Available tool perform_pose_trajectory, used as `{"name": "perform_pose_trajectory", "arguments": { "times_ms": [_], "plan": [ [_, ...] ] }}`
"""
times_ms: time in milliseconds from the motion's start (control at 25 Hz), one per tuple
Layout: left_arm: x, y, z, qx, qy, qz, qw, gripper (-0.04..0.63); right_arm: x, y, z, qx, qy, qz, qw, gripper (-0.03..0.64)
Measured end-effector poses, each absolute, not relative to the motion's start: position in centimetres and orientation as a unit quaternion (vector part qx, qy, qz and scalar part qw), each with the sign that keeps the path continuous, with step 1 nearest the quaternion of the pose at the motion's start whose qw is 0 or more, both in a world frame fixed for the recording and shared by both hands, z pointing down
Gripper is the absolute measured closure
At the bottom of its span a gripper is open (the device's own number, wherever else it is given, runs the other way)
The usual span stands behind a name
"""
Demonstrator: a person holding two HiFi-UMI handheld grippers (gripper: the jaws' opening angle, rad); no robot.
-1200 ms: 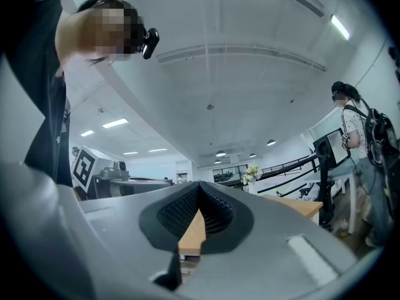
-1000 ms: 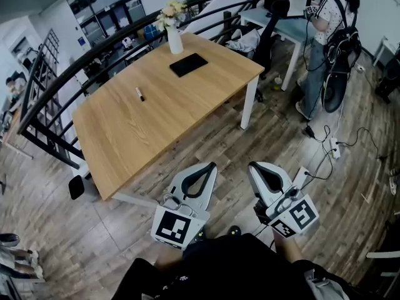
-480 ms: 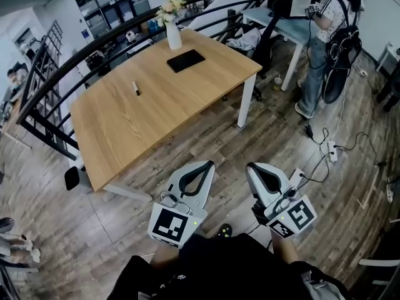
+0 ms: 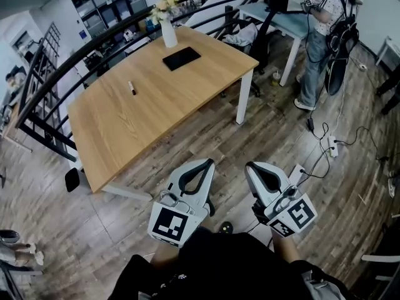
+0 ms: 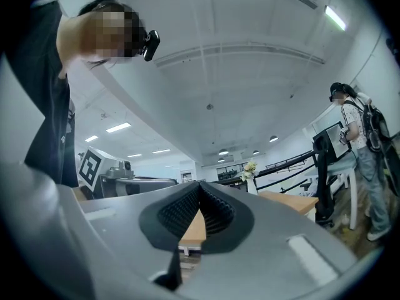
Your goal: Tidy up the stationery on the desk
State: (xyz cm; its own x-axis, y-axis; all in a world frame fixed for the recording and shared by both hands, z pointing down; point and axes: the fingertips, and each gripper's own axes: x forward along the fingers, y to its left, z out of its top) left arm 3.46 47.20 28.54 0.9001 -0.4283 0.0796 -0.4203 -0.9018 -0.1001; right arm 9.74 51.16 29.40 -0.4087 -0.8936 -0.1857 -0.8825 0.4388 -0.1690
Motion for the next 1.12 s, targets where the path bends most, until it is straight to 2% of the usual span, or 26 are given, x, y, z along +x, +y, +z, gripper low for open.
{"name": "perform_pose_trajectory", "arguments": {
  "times_ms": [440, 1120],
  "plan": [
    [7.2, 43.7, 28.4, -0.982, 0.182, -0.028, 0.049, 0.603, 12.6, 47.9, 29.4, -0.547, 0.829, -0.01, 0.113, 0.614],
    [7.6, 33.2, 29.2, -0.978, 0.203, -0.022, 0.032, 0.603, 13.2, 37.2, 30.0, -0.524, 0.844, -0.027, 0.108, 0.614]
  ]
}}
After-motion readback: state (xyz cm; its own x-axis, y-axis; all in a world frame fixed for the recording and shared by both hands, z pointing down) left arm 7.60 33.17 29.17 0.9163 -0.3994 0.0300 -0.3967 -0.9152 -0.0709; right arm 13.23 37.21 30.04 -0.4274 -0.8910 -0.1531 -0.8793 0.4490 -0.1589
